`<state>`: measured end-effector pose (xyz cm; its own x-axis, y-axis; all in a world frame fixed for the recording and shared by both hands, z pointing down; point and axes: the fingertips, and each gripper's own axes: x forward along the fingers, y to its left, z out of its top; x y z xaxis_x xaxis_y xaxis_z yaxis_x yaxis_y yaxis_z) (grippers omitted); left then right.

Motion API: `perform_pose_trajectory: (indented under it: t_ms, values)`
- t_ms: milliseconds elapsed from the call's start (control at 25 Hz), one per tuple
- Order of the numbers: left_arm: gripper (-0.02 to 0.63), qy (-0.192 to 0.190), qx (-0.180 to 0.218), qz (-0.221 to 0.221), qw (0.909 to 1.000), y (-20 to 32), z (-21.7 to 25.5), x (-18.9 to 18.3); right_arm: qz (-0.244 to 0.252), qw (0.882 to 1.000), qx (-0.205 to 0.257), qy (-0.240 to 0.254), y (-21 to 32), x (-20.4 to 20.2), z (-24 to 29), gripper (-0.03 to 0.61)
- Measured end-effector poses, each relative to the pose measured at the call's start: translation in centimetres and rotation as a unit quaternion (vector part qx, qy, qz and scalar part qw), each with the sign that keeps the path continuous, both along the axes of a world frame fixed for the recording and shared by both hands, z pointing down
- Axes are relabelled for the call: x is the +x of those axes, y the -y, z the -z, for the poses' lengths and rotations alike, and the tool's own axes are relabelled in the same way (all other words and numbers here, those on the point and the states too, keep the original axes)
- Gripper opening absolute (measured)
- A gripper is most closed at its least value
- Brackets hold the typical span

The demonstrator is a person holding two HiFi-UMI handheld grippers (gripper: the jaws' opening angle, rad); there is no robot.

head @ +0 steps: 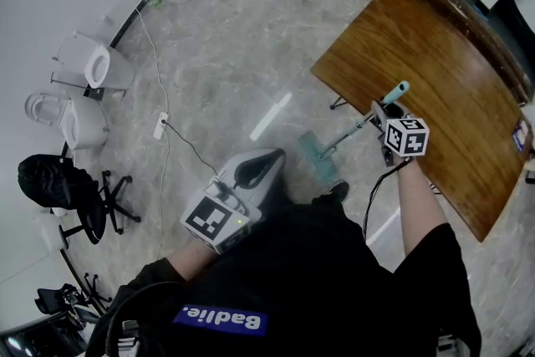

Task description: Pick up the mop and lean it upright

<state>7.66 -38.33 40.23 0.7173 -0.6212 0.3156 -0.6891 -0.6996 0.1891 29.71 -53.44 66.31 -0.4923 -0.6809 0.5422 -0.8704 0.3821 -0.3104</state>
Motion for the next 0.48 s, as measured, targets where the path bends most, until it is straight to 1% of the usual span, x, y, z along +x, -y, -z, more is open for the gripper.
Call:
perform_pose_trajectory:
  t_ms: [120, 200, 480]
  values:
    - [0.017, 0.001, 0.009, -0.007, 0.9999, 0.3, 0.4, 0.5, 0.000, 1.000, -0.002, 0.001, 0.1, 0.1, -0.1, 0.117]
    - [0.017, 0.000, 0.013, -0.012, 0.9998, 0.6, 0.6, 1.0, -0.001, 1.000, -0.001, 0.002, 0.1, 0.1, -0.2, 0.132]
    - [0.017, -0.005, 0.019, -0.019, 0.9996, 0.8, 1.1, 1.6, -0.012, 1.000, -0.001, 0.003, 0.5, 0.3, -0.4, 0.240]
